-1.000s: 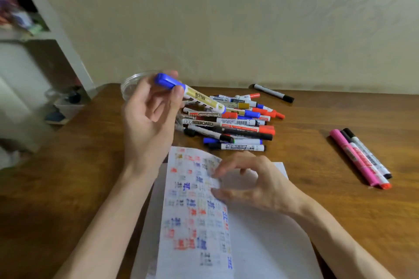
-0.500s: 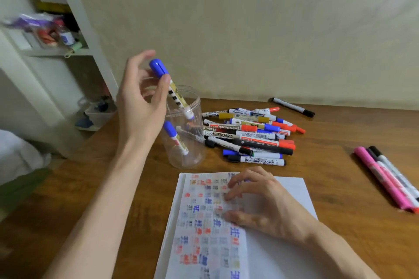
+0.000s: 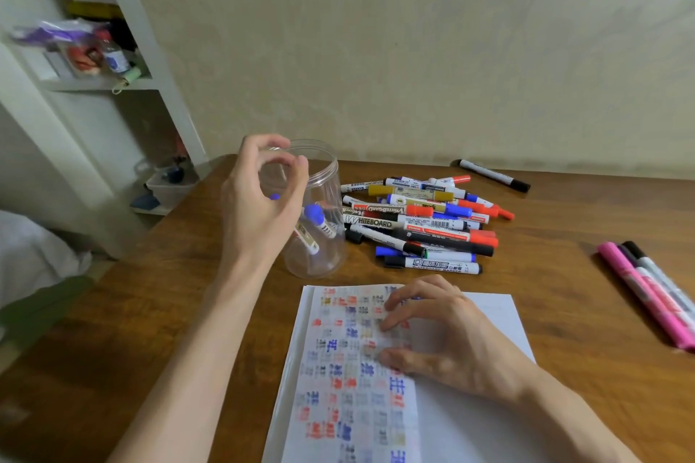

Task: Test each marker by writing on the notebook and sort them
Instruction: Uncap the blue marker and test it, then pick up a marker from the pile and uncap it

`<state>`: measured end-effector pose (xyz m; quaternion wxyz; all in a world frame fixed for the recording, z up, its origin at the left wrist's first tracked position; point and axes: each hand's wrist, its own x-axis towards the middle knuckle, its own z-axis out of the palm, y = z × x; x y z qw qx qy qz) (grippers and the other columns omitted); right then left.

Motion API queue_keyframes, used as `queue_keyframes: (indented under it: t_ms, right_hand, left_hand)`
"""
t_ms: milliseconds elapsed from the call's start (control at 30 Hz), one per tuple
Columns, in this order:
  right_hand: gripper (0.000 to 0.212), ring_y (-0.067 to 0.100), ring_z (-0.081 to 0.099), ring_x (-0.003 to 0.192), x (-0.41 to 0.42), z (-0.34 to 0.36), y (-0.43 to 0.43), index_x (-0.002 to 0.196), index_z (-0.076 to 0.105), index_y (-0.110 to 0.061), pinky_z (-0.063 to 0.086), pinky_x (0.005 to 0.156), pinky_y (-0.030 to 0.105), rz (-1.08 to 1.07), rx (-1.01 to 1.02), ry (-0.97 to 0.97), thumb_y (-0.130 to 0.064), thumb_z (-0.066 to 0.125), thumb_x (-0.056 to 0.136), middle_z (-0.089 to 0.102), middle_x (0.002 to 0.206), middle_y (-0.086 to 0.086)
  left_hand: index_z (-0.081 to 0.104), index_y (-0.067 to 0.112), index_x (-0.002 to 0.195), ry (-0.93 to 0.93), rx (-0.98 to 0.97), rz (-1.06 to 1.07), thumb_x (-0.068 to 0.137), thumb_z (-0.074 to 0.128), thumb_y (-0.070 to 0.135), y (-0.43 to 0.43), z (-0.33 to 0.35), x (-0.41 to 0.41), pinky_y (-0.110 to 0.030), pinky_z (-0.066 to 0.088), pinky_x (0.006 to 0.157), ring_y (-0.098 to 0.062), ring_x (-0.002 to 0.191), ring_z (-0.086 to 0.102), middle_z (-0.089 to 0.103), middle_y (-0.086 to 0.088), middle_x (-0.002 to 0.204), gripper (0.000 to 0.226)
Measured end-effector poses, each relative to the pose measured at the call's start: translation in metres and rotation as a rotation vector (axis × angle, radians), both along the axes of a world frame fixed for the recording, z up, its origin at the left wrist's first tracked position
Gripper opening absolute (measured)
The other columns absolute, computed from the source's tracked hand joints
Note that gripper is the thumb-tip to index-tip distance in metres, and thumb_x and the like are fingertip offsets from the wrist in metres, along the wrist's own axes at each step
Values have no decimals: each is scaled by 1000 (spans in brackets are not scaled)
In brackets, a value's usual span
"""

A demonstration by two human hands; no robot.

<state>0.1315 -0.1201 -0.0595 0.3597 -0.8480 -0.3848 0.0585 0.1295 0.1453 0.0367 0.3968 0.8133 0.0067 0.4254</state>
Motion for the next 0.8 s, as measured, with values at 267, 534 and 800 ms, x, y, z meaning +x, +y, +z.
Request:
queue_keyframes:
  t_ms: [267,534,800]
  right_hand:
    - [36,-2,46,131,0,1,-3,105,78,-42,42,109,29,-11,28,1,-67,81,79,59,124,-32]
    - [28,5,58,119,4,-1,-8,101,79,-38,45,105,33,-82,132,-41,-54,87,80,68,116,-22]
    - [22,11,64,104,26,-5,-27,109,75,-23,57,87,29,-605,100,-127,-19,83,89,69,117,-4]
  left_hand:
    - [60,-6,114,-372,13,51,97,69,12,-42,-19,-9,-34,49,99,-27,109,62,65,-14,114,27]
    - [62,10,116,48,-238,-373,95,72,9,-97,-58,-5,-23,54,78,-19,93,69,70,1,99,23]
    - [64,25,118,344,-277,-316,98,69,19,-115,-92,10,-24,61,77,-9,96,70,71,13,103,22]
